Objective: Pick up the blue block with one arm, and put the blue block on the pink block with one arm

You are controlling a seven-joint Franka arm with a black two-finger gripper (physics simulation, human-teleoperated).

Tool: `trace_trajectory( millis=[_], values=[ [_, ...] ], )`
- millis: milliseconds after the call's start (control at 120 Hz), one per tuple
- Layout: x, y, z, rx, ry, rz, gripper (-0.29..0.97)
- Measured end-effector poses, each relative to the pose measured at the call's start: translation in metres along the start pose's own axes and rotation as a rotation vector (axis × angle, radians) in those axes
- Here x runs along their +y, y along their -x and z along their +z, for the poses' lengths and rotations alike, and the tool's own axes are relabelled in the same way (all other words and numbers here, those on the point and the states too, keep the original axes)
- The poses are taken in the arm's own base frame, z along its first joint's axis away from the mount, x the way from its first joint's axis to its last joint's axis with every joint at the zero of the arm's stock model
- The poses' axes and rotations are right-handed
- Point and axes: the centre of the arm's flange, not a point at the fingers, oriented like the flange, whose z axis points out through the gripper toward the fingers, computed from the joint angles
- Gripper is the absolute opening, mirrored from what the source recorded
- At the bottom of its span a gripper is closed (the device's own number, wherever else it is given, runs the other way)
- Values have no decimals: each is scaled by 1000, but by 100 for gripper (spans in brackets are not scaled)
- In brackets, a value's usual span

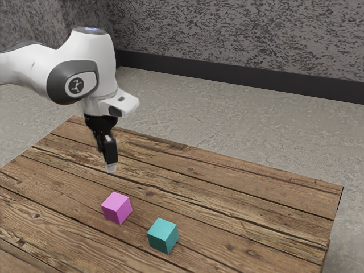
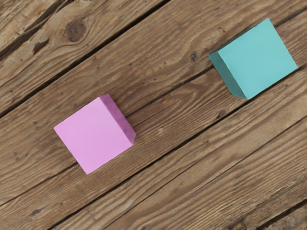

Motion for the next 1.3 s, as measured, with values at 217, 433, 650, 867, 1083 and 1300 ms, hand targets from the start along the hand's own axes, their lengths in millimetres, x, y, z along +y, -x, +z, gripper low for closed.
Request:
trace_trajectory(
  millis=[217,433,650,867,1083,1300],
  values=[
    [56,-36,86,-35,0,367,68],
    [95,-71,103,65,-20,622,68],
    [98,-90,138,100,1,764,68],
    [96,-100,159,124,4,863,68],
    [91,-102,184,118,39,921,68],
    [88,-106,204,117,63,963,68]
  ],
)
